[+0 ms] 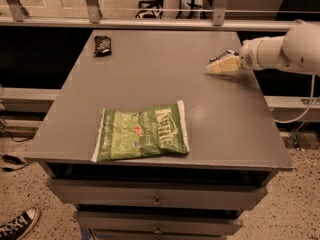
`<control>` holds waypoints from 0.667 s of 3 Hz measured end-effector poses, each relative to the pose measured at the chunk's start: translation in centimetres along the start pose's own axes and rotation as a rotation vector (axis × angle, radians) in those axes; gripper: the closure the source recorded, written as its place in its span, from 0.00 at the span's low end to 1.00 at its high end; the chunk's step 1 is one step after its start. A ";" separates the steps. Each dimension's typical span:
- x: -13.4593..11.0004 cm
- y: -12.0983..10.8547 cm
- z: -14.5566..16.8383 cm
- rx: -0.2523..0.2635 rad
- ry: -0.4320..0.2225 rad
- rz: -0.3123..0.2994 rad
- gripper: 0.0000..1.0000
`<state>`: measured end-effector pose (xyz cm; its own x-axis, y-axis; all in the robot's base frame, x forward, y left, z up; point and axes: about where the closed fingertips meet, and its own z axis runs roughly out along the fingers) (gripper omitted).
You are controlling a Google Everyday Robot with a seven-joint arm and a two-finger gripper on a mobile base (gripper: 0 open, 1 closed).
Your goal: Move rxbar blueberry near rxbar chocolate
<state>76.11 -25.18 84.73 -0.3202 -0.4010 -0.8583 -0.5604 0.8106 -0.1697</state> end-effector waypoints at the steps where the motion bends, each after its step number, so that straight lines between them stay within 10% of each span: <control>1: -0.2 -0.7 -0.2 0.016 -0.013 -0.001 0.34; 2: -0.1 -1.0 -0.5 0.024 -0.019 0.000 0.57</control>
Offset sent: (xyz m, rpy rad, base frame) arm -0.0018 -0.0195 0.0101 0.0031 -0.0362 -0.0327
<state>76.28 -26.15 85.23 -0.3059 -0.3931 -0.8671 -0.5421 0.8206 -0.1808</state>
